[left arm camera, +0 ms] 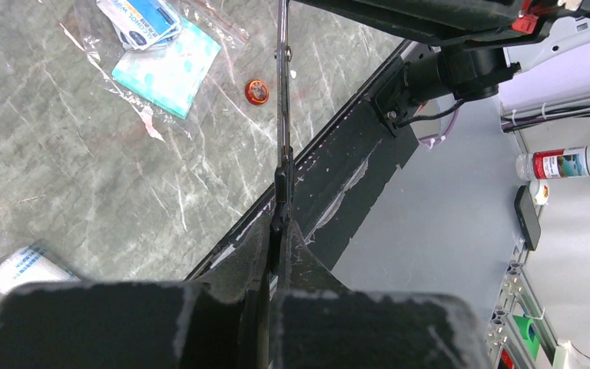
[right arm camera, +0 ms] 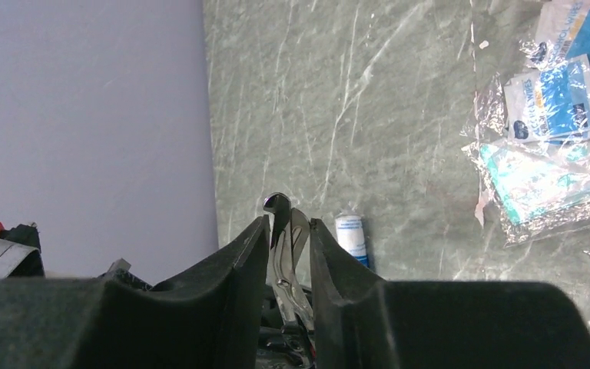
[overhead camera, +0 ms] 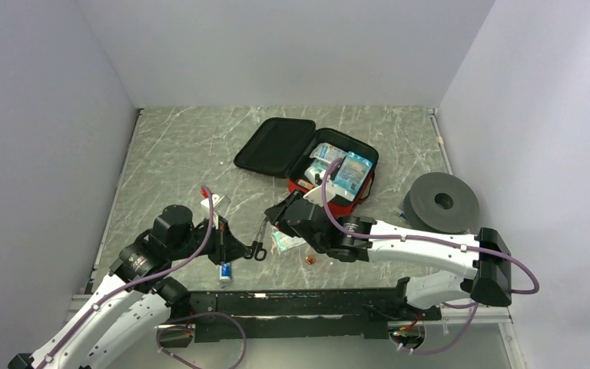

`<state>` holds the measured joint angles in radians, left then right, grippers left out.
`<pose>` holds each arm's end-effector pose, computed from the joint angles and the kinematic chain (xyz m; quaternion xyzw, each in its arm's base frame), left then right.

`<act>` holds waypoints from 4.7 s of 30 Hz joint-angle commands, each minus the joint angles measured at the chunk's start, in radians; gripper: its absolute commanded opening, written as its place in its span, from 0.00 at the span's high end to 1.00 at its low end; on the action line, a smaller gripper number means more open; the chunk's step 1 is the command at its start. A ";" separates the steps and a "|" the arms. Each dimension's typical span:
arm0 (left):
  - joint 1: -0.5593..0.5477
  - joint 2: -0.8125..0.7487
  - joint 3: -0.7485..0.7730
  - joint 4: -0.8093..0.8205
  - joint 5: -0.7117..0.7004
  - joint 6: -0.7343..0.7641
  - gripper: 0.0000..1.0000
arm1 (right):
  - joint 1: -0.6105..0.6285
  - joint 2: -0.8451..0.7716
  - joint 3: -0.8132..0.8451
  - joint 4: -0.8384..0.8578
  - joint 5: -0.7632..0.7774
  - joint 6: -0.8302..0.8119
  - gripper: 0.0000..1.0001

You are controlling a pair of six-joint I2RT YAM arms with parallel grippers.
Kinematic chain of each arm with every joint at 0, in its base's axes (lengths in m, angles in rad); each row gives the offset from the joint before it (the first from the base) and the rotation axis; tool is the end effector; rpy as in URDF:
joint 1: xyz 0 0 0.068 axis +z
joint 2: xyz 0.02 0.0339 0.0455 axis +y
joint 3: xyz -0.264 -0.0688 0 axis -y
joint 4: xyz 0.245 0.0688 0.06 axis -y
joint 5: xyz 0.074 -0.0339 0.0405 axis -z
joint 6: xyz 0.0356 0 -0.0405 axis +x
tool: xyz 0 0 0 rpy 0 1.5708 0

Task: Organize the medicine kit
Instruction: Pick up the scissors from the center of the board, then place the scissors in the medicine box.

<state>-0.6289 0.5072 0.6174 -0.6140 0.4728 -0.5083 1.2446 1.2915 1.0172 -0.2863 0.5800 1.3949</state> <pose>0.0865 -0.0829 0.2773 0.1693 0.8284 -0.4361 0.3080 0.1105 0.2658 0.3035 0.2009 0.8258 0.3870 0.3576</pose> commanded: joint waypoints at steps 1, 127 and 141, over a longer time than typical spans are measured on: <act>0.000 -0.007 0.028 0.021 0.010 0.024 1.00 | -0.002 -0.001 0.032 0.049 0.022 -0.006 0.78; 0.000 -0.174 0.179 -0.135 -0.369 0.037 0.01 | -0.339 -0.509 -0.209 0.067 -0.298 -0.742 1.00; 0.000 -0.208 0.162 -0.179 -0.439 0.105 0.01 | -0.607 -0.341 -0.036 0.034 -0.266 -1.030 1.00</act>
<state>-0.6289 0.3164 0.7616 -0.7971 0.0505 -0.4313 0.7094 0.9100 0.9165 -0.2634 0.3511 0.4896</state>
